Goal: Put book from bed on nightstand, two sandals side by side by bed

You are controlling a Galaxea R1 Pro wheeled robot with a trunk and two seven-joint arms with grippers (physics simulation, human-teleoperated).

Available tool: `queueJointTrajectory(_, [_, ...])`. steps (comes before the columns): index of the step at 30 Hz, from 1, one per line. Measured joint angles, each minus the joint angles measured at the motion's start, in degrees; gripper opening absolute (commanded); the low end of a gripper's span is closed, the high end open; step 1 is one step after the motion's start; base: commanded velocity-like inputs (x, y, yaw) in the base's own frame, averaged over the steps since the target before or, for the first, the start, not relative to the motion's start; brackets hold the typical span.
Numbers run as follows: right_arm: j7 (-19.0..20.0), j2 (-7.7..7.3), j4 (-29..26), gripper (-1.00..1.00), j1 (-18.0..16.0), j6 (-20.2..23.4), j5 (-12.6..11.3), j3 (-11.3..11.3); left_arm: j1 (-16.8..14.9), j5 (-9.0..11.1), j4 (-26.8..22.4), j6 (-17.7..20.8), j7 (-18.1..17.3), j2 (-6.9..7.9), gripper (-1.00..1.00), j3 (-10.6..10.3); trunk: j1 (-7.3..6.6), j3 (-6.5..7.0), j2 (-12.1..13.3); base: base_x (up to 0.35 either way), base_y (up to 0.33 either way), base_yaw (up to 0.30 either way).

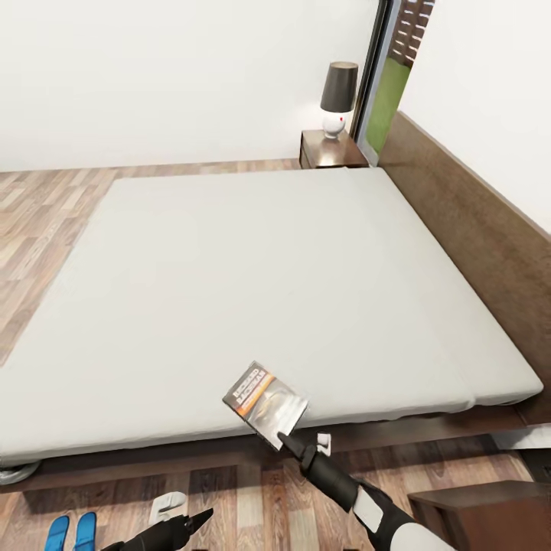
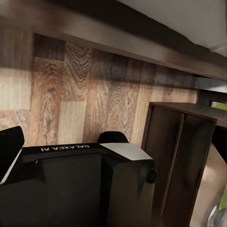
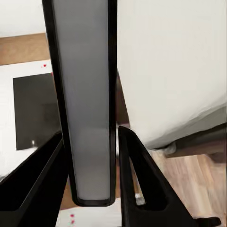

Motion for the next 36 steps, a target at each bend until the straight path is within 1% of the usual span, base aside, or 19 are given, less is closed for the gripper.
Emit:
queueJointTrajectory(1, [0.1,-0.21,0.0,-1.00,0.0,1.0,0.8,2.6,0.0,0.0,0.0,0.0,0.0,0.00,1.00,0.0,-0.22,0.18,0.4,0.000,0.000,0.000])
queueJointTrajectory(2, [0.1,-1.15,0.0,-1.00,0.0,1.6,1.5,4.2,0.0,0.0,0.0,0.0,0.0,0.00,1.00,0.0,-0.44,0.36,0.8,0.000,0.000,0.000])
queueJointTrajectory(3, [0.1,-1.99,0.0,-1.00,0.0,1.8,1.6,4.2,0.0,0.0,0.0,0.0,0.0,0.00,1.00,0.0,-0.66,0.54,1.2,0.000,0.000,0.000])
queueJointTrajectory(4, [0.2,-4.05,0.1,-1.00,0.0,2.1,2.1,5.3,0.0,0.0,0.0,-0.1,0.0,0.00,1.00,0.0,-0.88,0.71,1.6,0.000,0.000,0.000])
queueJointTrajectory(5, [0.4,-7.41,0.3,-1.00,0.0,2.4,2.3,6.6,0.0,0.0,0.0,-0.1,0.0,-0.04,1.00,-0.1,-1.10,0.89,2.0,0.000,0.000,0.000])
queueJointTrajectory(6, [1.1,-10.00,0.4,-1.00,0.0,2.6,2.3,5.9,0.0,0.0,0.0,-0.1,0.0,-0.05,1.00,-0.1,-1.32,1.08,2.4,0.000,0.000,0.000])
queueJointTrajectory(8, [3.9,-12.08,0.7,-1.00,0.0,2.7,2.5,6.8,0.0,0.0,0.0,-0.1,0.0,-0.07,1.00,-0.1,-1.76,1.44,3.2,0.000,0.000,0.000])
queueJointTrajectory(10, [7.6,-13.79,0.9,-1.00,0.1,2.7,3.8,6.8,0.0,0.0,0.0,-0.1,0.0,-0.08,1.00,-0.2,-2.20,1.80,4.0,0.000,0.000,0.000])
queueJointTrajectory(14, [14.2,-18.92,1.0,-1.00,0.3,2.4,8.5,7.5,0.0,0.0,0.0,-0.1,-0.1,-0.08,1.00,-0.2,-3.08,2.51,5.6,0.000,0.000,0.000])
queueJointTrajectory(16, [15.5,-20.03,1.1,-1.00,0.4,2.0,9.6,7.5,0.0,0.0,0.0,-0.1,-0.1,-0.08,1.00,-0.2,-3.52,2.87,6.4,0.000,0.000,0.000])
queueJointTrajectory(23, [15.9,-20.41,1.1,-1.00,0.7,1.7,10.0,7.5,0.0,0.0,-0.1,-0.1,-0.1,-0.19,1.00,-0.2,-3.52,2.88,6.4,0.000,0.000,0.000])
queueJointTrajectory(25, [15.9,-20.42,1.1,-1.00,0.7,1.6,10.0,7.5,0.0,-0.1,-0.3,-0.1,0.0,-1.14,1.00,-0.2,-3.52,2.88,6.4,0.000,0.000,0.000])
queueJointTrajectory(27, [15.8,-20.42,1.2,-1.00,0.8,0.5,9.9,7.6,0.0,-0.2,-0.5,-0.1,0.1,-3.52,1.00,-0.2,-3.52,2.88,6.4,0.000,0.000,0.000])
queueJointTrajectory(28, [15.7,-20.42,1.2,-1.00,0.8,-1.9,9.9,7.5,0.0,-0.2,-0.6,-0.3,0.1,-4.30,1.00,-0.1,-3.52,2.88,6.4,0.000,0.000,0.000])
queueJointTrajectory(30, [15.4,-20.42,1.7,-1.00,0.9,-2.6,9.9,7.5,0.0,-0.2,-0.3,-0.3,0.0,-4.22,1.00,-0.1,-3.52,2.88,6.4,0.000,0.000,0.000])
queueJointTrajectory(31, [15.1,-20.36,3.7,-1.00,0.9,-5.1,11.9,7.7,0.0,-0.2,-0.1,-0.3,0.2,-3.94,1.00,-0.1,-3.52,2.88,6.4,0.000,0.000,0.000])
queueJointTrajectory(32, [15.1,-20.35,4.0,-1.00,0.9,-5.8,12.5,9.5,0.0,-0.2,-0.1,-0.3,0.2,-3.92,1.00,-0.1,-3.52,2.88,6.4,0.000,0.000,0.000])
queueJointTrajectory(34, [15.1,-20.39,4.3,-1.00,0.9,-8.0,14.2,7.5,0.0,-0.2,0.0,-0.3,0.3,-3.89,1.00,-0.2,-3.52,2.88,6.4,0.000,0.000,0.000])
queueJointTrajectory(36, [15.2,-20.41,4.5,-1.00,0.9,-9.1,15.1,8.2,0.0,-0.3,0.0,-0.3,0.3,-3.88,1.00,-0.2,-3.52,2.88,6.4,0.000,0.000,0.008])
